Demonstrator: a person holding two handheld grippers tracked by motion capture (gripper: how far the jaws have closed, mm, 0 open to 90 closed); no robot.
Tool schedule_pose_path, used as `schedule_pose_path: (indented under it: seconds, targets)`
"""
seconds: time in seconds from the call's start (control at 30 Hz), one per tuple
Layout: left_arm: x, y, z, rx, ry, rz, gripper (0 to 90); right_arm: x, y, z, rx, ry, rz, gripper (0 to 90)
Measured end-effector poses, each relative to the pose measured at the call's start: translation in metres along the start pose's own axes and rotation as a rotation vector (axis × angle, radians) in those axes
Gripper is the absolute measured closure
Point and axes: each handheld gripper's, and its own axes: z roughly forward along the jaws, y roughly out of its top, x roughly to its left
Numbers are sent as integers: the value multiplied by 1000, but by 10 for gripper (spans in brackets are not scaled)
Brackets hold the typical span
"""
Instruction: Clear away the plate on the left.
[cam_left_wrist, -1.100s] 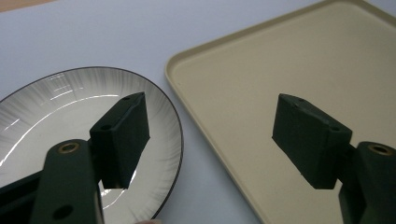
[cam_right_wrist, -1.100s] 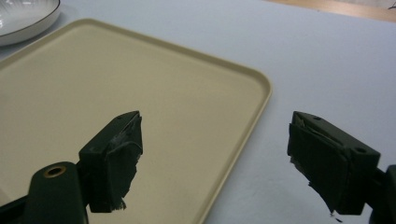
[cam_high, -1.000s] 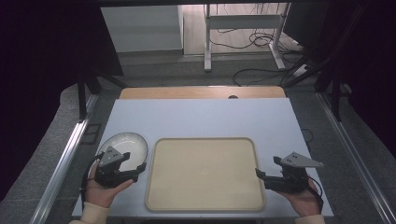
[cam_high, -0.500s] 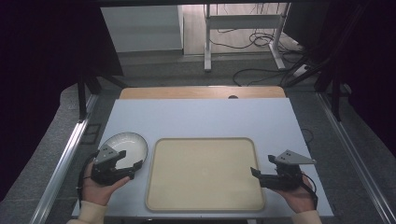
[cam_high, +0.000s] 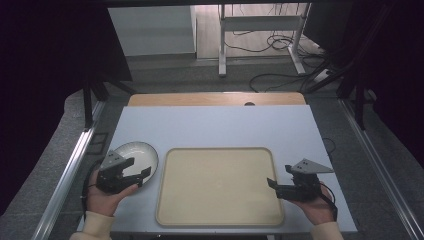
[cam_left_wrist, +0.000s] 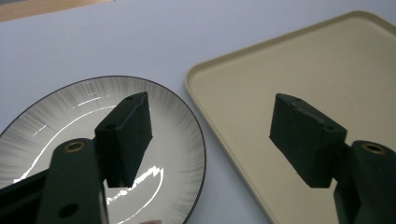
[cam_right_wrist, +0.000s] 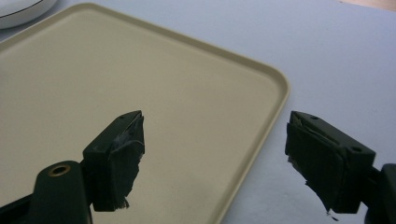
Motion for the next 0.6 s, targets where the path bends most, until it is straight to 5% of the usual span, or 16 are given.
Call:
schedule_pose_path:
  seconds: [0.23,0.6]
  targets:
    - [4,5,5,0,7,8,306,-1,-4,-4,-2,-17,6,213]
    - [27,22,12,21,77,3,304,-2,-6,-2,4,-16,-3,223]
